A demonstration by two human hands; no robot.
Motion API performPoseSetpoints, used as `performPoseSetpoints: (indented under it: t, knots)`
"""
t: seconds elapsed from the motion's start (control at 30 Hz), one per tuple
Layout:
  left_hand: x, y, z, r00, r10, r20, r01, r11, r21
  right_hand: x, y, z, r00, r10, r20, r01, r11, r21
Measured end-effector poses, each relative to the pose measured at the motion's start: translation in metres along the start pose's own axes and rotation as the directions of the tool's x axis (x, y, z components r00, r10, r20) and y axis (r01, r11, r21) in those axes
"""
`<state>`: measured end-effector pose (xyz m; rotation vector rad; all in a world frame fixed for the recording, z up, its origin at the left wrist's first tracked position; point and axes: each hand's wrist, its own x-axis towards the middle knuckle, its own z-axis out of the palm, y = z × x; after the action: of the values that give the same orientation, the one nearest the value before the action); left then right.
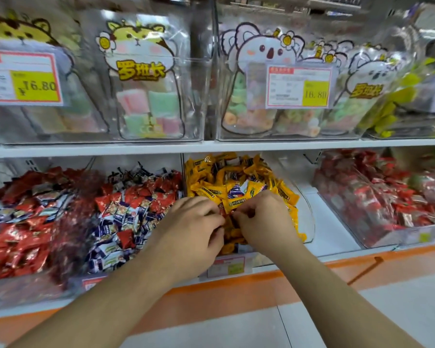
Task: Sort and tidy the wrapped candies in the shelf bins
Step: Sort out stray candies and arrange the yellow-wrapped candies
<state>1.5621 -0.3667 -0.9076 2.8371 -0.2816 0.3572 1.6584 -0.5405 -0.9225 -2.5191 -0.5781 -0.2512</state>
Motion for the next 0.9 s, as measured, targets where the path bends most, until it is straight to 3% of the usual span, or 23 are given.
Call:
performPoseSetpoints:
  t: [0.23, 0.63, 0.9]
  knots:
    - [-0.005, -0.001, 0.000, 1.000, -0.007, -0.002, 0.007, 1.000, -0.007, 0.004, -0.012, 0.005, 0.995, 0.096, -0.028, -0.094, 0.993, 0.069]
    - [-0.006, -0.001, 0.002, 0.999, -0.021, -0.033, 0.019, 0.997, -0.068, 0.005, -0.013, 0.012, 0.993, 0.120, 0.012, -0.120, 0.990, 0.078]
    - [-0.006, 0.001, 0.000, 0.999, -0.014, -0.034, 0.011, 0.997, -0.070, 0.004, -0.023, 0.007, 0.992, 0.127, 0.014, -0.127, 0.976, 0.177]
